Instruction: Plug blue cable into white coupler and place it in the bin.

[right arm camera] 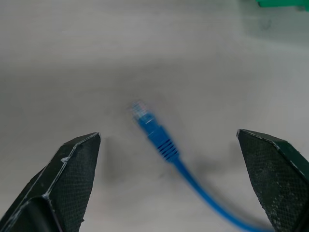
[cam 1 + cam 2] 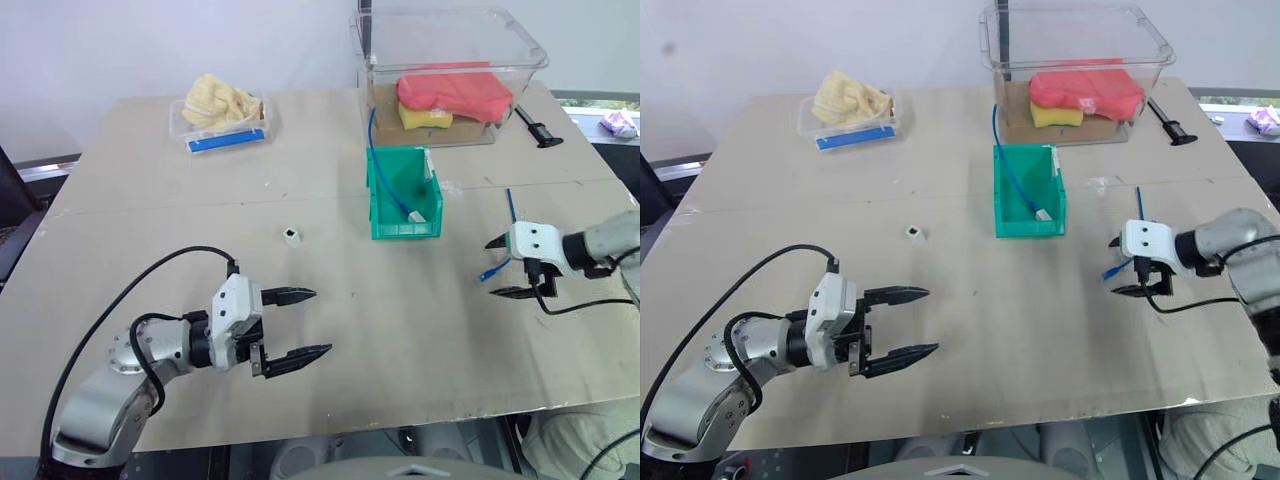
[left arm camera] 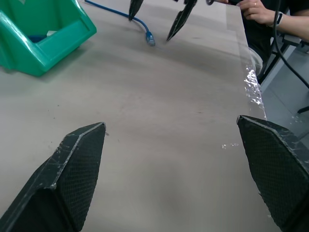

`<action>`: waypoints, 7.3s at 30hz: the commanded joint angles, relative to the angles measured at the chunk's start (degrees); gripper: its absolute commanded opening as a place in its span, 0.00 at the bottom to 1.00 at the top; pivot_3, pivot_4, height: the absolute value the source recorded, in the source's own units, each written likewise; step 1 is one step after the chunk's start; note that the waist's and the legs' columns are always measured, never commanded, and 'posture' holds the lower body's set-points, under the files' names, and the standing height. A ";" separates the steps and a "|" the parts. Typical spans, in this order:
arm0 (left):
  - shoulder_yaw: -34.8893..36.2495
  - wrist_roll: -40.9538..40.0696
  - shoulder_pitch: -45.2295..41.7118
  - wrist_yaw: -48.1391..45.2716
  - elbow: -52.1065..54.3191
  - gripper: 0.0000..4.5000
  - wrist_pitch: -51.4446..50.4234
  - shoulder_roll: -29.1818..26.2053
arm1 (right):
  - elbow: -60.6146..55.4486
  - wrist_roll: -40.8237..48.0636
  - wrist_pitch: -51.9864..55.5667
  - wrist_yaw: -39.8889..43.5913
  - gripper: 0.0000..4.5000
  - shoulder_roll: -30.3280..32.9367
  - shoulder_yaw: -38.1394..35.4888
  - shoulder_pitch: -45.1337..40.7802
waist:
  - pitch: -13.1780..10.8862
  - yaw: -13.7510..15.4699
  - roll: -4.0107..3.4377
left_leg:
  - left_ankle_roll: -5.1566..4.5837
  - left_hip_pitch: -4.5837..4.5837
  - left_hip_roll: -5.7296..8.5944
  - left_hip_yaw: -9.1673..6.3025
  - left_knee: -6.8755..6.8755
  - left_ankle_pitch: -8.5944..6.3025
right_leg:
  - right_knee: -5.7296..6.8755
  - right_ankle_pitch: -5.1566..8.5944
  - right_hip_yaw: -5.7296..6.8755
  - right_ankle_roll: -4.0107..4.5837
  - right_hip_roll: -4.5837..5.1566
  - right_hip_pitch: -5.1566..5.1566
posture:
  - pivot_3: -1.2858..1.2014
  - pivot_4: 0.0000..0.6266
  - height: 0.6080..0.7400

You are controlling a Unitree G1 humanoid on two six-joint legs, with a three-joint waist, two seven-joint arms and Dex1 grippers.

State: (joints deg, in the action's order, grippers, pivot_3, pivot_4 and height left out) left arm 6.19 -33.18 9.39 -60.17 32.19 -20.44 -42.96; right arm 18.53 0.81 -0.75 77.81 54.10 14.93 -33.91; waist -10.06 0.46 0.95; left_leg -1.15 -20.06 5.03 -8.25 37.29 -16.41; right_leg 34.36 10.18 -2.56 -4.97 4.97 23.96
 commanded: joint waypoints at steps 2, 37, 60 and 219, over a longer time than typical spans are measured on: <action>0.66 -0.52 1.33 1.25 3.75 1.00 0.73 0.09 | 6.95 -2.70 -3.43 4.44 0.87 -1.93 2.38 -5.38 | 0.00 -0.02 -0.01 | 0.18 -0.01 0.00 0.00 0.00 0.10 | 0.00 0.00 0.00 0.01 0.00 0.00 | 0.52 0.24 1.00; -8.60 8.69 -9.63 1.86 -7.54 1.00 2.12 1.25 | -31.91 5.43 29.81 -7.10 0.89 -22.70 0.38 2.06 | 0.06 -0.98 0.07 | 0.37 -0.70 -0.04 -0.20 0.06 0.12 | 0.24 -0.20 0.10 0.25 -0.09 0.85 | 0.52 0.24 1.00; -28.31 26.17 -35.97 0.08 -35.62 1.00 5.53 11.76 | -71.60 16.23 23.77 -27.60 0.89 -20.69 -34.69 61.44 | 0.28 0.32 0.16 | 0.22 -0.31 -0.14 0.06 0.25 0.04 | 0.46 -0.13 0.10 0.05 -0.12 0.52 | 0.52 0.24 1.00; -28.86 36.24 -44.81 -2.16 -41.58 0.17 7.92 17.58 | -36.77 27.14 45.03 -34.87 0.00 -16.98 5.86 0.75 | 0.54 -1.09 0.27 | 0.23 -0.82 -0.04 -0.08 0.97 0.04 | 0.55 -0.36 0.10 0.14 -0.11 0.78 | 0.52 0.24 1.00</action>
State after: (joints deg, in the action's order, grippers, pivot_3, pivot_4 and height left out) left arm -22.55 2.74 -34.60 -62.49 -8.98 -13.44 -25.35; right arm -17.32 28.87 43.59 41.60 36.89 21.65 -33.44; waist -9.53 -0.63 1.22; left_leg -0.92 -20.88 4.98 -8.34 38.26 -16.38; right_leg 34.91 9.82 -2.47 -4.82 4.86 24.73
